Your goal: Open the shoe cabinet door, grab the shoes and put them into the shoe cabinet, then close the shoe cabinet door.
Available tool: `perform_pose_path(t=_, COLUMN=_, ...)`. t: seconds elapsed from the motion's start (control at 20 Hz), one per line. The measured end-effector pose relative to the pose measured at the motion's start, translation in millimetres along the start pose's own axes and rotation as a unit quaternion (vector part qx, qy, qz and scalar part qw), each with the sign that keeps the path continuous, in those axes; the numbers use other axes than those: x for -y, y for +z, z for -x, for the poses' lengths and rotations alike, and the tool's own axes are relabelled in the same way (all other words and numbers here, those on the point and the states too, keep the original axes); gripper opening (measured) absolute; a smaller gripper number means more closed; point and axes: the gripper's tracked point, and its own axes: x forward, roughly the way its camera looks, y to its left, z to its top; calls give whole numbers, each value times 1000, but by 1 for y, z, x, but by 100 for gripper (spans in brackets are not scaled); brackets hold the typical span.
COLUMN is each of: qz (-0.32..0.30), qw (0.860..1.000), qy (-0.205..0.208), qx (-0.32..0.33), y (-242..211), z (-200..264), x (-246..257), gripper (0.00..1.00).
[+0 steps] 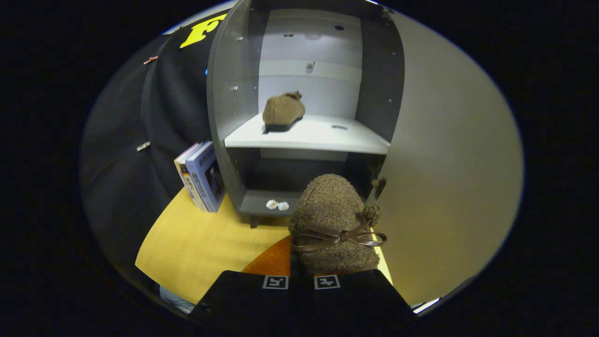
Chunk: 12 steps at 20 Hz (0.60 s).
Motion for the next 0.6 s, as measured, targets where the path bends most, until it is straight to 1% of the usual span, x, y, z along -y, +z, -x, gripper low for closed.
perform_pose_path(t=0.2, qz=1, qw=999, qy=-4, qx=52, y=57, z=14, x=12, gripper=5)
perform_pose_path(t=0.35, qz=-3, qw=996, qy=3, qx=85, y=104, z=17, x=19, gripper=5)
perform_pose_path(t=0.45, qz=-4, qw=996, qy=4, qx=94, y=128, z=9, x=24, gripper=5)
perform_pose_path(t=0.6, qz=-3, qw=996, qy=16, qx=87, y=159, z=-7, x=22, gripper=5)
